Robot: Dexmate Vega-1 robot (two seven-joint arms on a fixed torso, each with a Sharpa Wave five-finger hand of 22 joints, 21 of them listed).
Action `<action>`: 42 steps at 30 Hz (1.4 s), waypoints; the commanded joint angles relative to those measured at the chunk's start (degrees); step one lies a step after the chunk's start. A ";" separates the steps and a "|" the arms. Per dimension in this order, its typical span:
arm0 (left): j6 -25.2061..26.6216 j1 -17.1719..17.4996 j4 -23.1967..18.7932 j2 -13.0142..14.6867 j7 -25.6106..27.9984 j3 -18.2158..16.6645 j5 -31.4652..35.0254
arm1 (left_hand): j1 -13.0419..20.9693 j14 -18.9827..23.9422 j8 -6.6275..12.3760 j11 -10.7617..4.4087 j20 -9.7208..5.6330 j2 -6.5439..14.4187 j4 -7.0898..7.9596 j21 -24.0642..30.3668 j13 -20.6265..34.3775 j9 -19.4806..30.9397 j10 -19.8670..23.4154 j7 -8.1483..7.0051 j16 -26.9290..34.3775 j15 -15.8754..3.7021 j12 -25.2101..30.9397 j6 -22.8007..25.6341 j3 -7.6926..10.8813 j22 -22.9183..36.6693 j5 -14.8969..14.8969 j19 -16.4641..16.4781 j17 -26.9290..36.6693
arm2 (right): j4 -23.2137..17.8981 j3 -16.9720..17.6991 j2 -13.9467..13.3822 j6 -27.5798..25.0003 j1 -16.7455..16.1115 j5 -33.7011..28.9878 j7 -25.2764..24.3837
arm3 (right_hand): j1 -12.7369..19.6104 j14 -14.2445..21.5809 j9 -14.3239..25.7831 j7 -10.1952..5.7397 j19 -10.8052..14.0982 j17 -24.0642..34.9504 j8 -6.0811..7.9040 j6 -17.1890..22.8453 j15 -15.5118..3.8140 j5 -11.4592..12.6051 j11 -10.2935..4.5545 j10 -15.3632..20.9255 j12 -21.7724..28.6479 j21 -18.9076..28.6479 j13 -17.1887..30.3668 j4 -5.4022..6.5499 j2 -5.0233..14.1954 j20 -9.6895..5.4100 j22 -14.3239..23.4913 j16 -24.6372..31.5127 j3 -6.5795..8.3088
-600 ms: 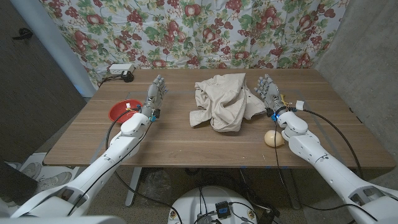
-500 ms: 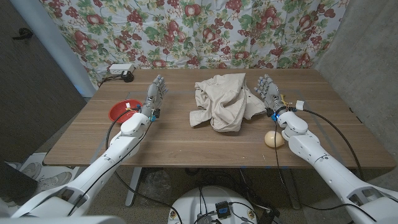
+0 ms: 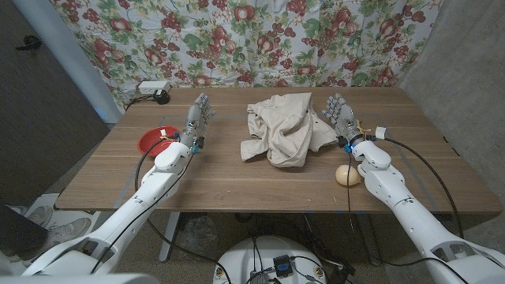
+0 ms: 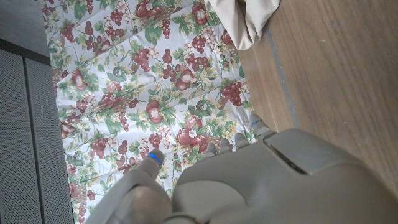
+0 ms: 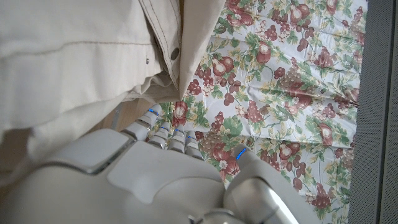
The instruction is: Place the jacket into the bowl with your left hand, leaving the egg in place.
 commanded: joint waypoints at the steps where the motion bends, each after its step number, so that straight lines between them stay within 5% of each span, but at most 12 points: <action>1: -2.64 -0.76 0.93 -1.72 1.45 -0.86 3.23 | 1.20 -1.95 0.62 1.08 0.79 4.16 -1.07 -0.01 0.20 0.21 -2.82 -0.58 0.61 1.39 0.75 -1.21 0.02 0.14 -0.49 -0.12 0.00 | 0.29 4.41 3.59 -1.31 -0.30 -3.32 2.76 | -0.30 -0.38 0.08 -0.33 0.43 0.06 0.41 0.16 -2.41 0.28 -0.46 0.04 0.20 0.37 0.20 0.18 4.58 -5.07 0.23 0.32 0.56; 42: -1.62 -6.32 -3.41 0.60 2.31 1.84 13.81 | 4.59 0.54 0.58 2.40 1.50 3.27 -4.43 -0.34 0.30 0.26 0.41 -0.93 0.06 2.18 1.01 2.99 1.36 0.04 -2.08 1.61 -0.29 | 4.87 7.48 6.02 0.61 1.79 -5.05 7.95 | -0.18 -0.27 0.08 -0.28 0.57 -0.01 0.39 0.18 -2.18 0.33 -0.37 0.10 0.17 0.39 0.19 -0.09 4.39 -4.97 0.22 0.26 1.26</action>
